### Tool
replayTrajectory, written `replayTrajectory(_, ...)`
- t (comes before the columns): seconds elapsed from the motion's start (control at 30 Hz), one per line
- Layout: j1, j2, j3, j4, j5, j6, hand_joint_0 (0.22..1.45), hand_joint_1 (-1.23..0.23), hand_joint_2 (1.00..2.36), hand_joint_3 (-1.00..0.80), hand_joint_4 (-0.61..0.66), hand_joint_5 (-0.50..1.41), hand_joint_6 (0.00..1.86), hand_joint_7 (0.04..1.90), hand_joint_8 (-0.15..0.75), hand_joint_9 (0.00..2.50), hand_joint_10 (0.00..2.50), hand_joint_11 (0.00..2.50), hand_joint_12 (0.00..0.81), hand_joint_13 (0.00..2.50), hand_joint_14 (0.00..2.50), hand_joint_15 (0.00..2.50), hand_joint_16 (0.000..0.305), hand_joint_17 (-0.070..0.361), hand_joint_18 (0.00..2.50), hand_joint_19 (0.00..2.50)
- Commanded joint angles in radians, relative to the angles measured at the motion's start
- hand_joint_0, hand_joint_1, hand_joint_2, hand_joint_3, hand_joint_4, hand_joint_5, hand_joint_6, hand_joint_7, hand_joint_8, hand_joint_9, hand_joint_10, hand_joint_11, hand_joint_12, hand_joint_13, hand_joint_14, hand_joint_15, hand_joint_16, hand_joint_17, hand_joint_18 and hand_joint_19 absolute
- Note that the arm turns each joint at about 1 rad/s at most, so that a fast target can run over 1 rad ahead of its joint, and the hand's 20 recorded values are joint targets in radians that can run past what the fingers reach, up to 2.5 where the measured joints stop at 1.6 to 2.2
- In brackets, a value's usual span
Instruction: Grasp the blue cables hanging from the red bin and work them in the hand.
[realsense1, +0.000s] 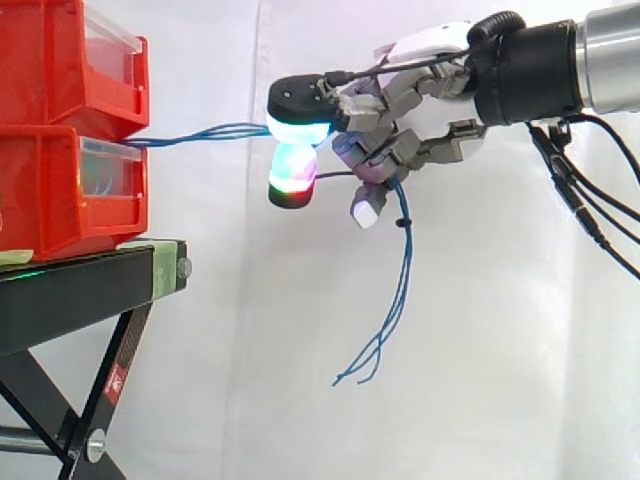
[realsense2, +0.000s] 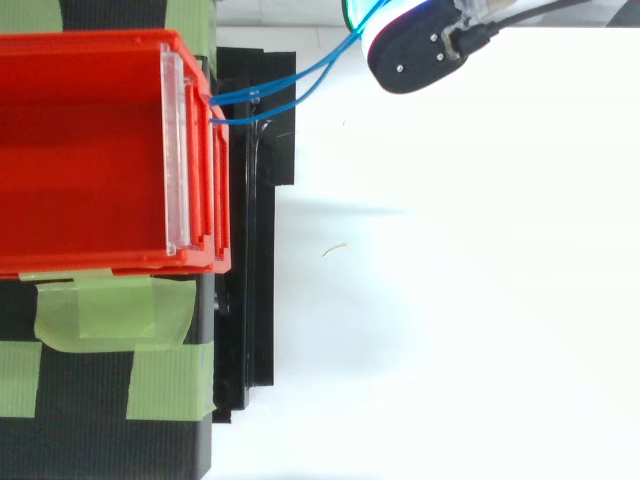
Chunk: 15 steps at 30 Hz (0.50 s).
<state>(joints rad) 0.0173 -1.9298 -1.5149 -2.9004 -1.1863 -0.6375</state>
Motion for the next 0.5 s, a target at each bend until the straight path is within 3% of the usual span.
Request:
replayTrajectory(0.0, 0.001, 0.000, 0.012, 0.006, -0.003, -0.008, 0.75, -0.64, 1.00, -1.00, 0.25, 0.32, 0.46, 1.22, 0.376, 0.68, 2.50, 2.50, 0.490, 1.01, 2.50, 1.73, 0.055, 0.125, 1.15, 0.56)
replayTrajectory(0.47, 0.001, 0.000, 0.024, 0.009, -0.003, -0.019, 0.71, -0.57, 1.00, -1.00, 0.26, 0.33, 0.44, 1.23, 0.394, 0.70, 2.50, 2.50, 0.493, 1.02, 2.50, 1.71, 0.059, 0.132, 1.14, 0.49)
